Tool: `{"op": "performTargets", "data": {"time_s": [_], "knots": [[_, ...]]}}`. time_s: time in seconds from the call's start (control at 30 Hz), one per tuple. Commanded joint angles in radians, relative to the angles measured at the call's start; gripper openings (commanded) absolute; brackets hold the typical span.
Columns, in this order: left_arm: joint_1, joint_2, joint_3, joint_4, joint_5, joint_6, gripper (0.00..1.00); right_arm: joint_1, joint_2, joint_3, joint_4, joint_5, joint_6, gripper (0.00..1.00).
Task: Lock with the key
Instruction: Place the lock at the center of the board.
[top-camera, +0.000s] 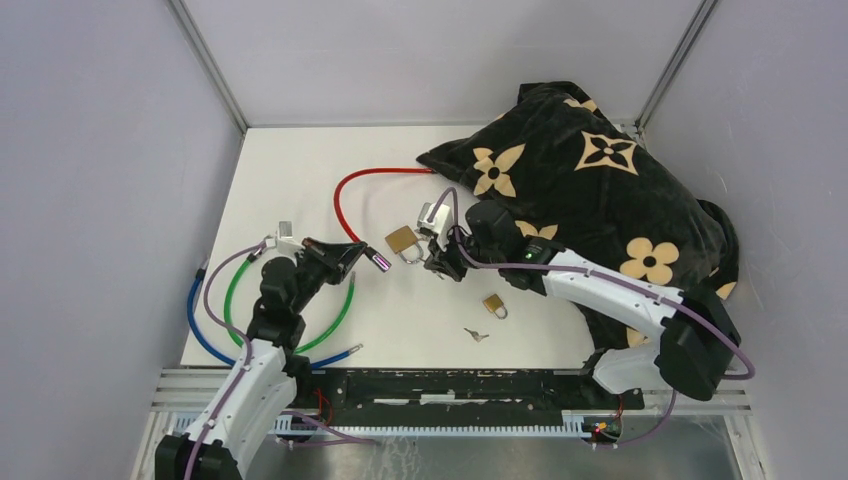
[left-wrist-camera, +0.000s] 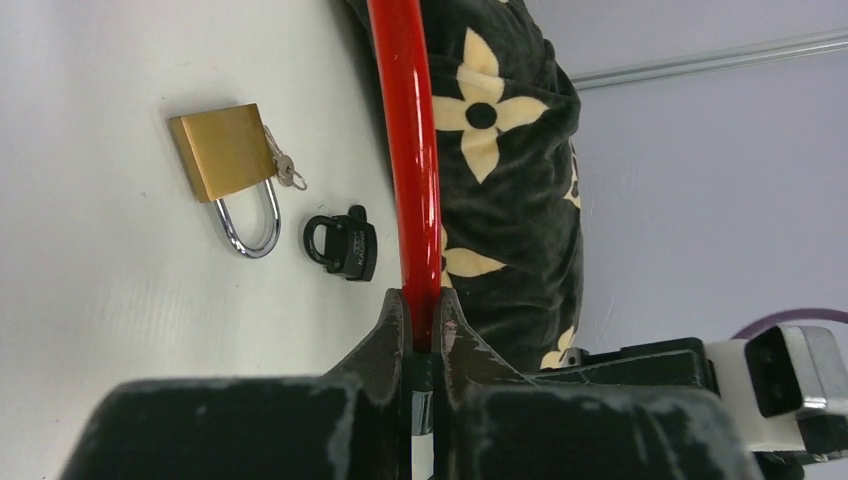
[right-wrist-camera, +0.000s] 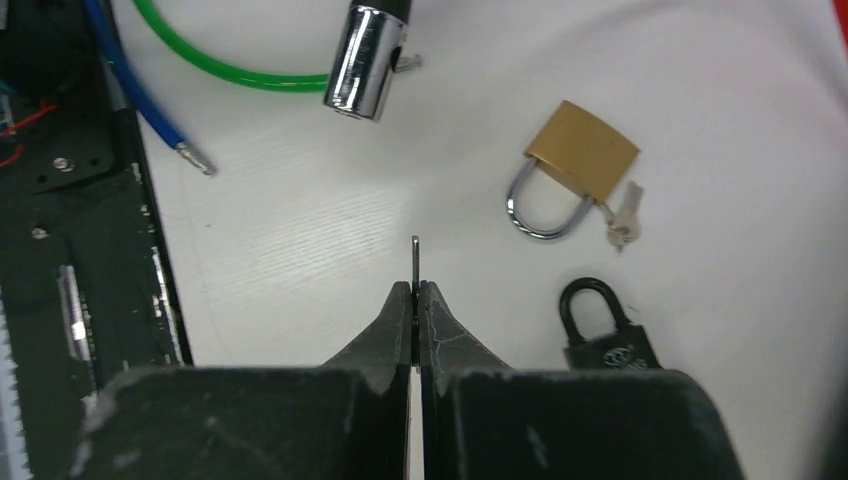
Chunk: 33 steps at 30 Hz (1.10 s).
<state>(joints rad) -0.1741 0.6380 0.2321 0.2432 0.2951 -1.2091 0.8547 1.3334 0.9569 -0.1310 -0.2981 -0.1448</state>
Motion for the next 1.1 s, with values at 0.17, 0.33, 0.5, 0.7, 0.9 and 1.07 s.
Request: {"op": "performTargets", "data": {"time_s": [0.17,0.33,0.5,0.7,0.9,1.07], "knots": [[0.002,-0.032,-0.035,0.326,0.051,0.058,0.02,-0.002,0.085,-0.038,0.320,-0.350,0.263,0.00],[0.000,-0.016,-0.047,0.377,0.052,0.102,0.02,-0.010,0.150,-0.050,0.386,-0.417,0.411,0.00],[-0.012,-0.008,-0.055,0.390,0.064,0.114,0.02,-0.026,0.187,-0.076,0.454,-0.436,0.484,0.00],[-0.016,0.005,-0.051,0.289,0.050,0.123,0.02,-0.031,0.169,-0.040,0.280,-0.227,0.383,0.00],[-0.015,0.075,-0.084,-0.052,-0.063,-0.009,0.02,-0.030,0.137,-0.087,0.179,-0.064,0.343,0.00],[-0.015,0.186,-0.080,-0.154,-0.104,-0.062,0.02,-0.021,0.120,-0.116,0.162,-0.031,0.338,0.00]]}}
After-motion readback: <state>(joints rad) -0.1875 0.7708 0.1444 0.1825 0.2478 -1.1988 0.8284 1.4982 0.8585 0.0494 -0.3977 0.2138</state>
